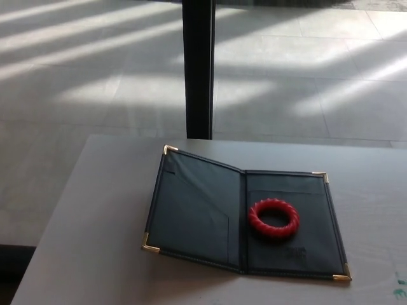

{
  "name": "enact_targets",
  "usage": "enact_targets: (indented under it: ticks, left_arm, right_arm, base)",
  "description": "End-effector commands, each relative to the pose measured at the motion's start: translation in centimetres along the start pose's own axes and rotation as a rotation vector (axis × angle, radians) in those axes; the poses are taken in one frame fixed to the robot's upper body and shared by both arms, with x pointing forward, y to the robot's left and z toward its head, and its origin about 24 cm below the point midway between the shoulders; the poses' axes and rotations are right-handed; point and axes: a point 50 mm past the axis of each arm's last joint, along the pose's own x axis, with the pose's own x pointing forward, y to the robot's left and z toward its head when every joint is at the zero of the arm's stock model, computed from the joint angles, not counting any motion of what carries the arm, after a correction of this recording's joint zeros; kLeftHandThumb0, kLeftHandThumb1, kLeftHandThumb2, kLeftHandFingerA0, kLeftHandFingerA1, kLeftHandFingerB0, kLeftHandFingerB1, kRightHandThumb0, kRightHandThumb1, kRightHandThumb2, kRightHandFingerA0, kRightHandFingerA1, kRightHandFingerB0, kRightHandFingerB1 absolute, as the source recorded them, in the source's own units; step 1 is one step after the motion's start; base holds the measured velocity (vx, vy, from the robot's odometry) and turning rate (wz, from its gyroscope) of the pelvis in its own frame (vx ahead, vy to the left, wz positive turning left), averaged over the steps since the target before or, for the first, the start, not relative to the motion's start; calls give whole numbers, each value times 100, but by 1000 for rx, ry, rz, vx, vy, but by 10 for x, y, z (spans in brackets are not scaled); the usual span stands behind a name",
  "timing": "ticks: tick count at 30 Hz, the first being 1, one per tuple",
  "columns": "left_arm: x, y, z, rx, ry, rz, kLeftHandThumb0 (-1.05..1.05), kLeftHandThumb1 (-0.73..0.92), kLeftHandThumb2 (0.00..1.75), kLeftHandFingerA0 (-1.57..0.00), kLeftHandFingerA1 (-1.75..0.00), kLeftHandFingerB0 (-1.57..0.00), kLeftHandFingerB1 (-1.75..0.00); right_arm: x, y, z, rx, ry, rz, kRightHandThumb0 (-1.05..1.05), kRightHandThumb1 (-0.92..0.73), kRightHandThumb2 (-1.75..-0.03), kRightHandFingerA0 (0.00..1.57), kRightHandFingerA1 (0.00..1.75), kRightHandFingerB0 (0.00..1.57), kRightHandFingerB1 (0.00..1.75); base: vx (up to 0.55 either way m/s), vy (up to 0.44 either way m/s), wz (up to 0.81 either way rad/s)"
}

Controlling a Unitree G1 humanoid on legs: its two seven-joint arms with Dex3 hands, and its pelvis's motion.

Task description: There is a diary kept infront of the robot and the robot uses its right hand to grab its cover and puses it to the left to open it.

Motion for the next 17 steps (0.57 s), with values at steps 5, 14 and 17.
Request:
enact_targets:
  ticks: [5, 14, 17]
  left_arm:
    - [-4, 16, -1, -14, -19, 45, -105, 78, 154, -56, -155, -38, -138]
    - [-5, 19, -2, -8, -16, 60, -105, 82, 153, -58, -156, -34, -134]
    - [-5, 20, -3, 0, -15, 63, -105, 83, 151, -60, -154, -34, -132]
  right_arm:
    - [-23, 7, -67, 163, 84, -86, -75, -73, -107, 47, 93, 32, 77]
    - [-34, 19, -100, 166, 204, -22, -49, -71, -123, 39, 84, 18, 67]
    - [-36, 20, -100, 135, 215, -1, -46, -71, -123, 39, 83, 19, 67]
  base:
    - [0, 0, 0]
    - [0, 0, 0]
    - [0, 0, 0]
